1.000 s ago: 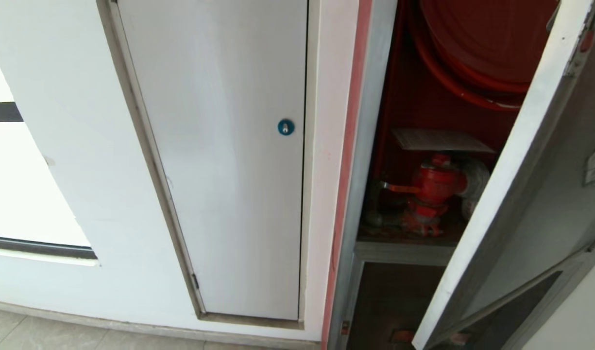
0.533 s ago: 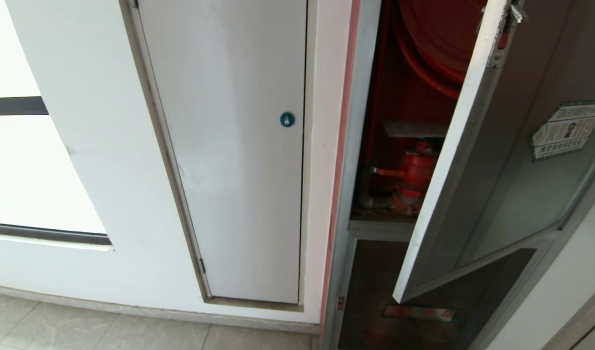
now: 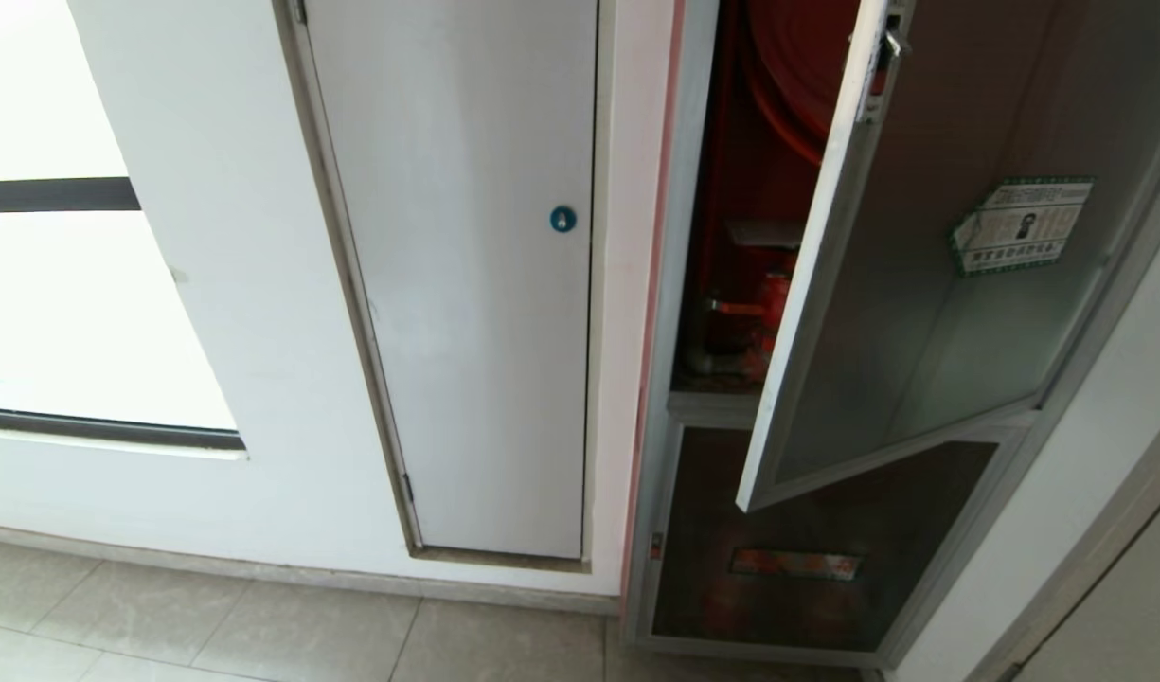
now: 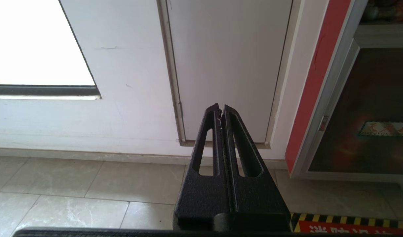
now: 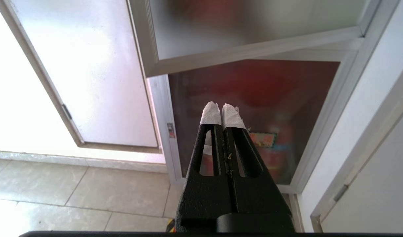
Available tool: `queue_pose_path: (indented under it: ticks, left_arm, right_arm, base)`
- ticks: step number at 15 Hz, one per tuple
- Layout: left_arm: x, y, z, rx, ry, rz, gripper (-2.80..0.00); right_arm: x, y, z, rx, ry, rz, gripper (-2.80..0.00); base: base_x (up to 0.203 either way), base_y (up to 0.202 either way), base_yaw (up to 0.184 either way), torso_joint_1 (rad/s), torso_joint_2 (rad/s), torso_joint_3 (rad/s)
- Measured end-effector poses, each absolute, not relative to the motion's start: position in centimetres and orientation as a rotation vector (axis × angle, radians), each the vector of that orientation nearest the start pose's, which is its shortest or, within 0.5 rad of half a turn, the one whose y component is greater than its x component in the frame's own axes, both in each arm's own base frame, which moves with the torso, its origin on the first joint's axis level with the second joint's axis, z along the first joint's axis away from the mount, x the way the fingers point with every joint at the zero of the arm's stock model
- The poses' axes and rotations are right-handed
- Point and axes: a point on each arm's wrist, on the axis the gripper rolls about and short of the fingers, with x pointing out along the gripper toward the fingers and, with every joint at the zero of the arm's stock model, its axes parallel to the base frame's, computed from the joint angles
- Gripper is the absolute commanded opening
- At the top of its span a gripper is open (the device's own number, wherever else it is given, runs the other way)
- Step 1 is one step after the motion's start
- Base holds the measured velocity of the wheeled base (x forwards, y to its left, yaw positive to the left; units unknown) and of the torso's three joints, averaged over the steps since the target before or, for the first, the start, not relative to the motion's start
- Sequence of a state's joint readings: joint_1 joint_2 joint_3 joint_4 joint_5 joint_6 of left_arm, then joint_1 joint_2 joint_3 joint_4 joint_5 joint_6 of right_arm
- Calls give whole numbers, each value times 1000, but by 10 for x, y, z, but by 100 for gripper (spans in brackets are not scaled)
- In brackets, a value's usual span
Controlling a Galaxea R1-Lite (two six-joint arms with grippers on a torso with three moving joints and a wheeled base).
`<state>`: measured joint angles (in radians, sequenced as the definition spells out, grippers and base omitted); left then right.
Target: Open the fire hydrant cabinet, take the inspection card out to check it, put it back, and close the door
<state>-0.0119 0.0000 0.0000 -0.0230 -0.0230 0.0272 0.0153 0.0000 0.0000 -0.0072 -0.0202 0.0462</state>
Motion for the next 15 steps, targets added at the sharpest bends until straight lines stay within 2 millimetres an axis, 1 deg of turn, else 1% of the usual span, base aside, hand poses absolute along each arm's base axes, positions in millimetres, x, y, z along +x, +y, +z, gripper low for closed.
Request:
queue_pose_path:
  ticks: [3, 4, 15]
  left_arm:
    - [-23, 0, 78, 26, -23, -35, -280]
    - [-23, 0, 78, 26, -24, -35, -280]
    - [-23, 0, 78, 26, -23, -34, -280]
  right_arm:
    - [-23, -1, 76, 46, -8, -3, -280]
    - [-23, -1, 76, 46, -8, -4, -280]
    - [-23, -1, 76, 46, -7, -4, -280]
  base:
    - [-183, 0, 4, 2, 2, 2]
    - [-91, 0, 1, -7, -7, 9]
    - [0, 0, 0, 0, 0, 0]
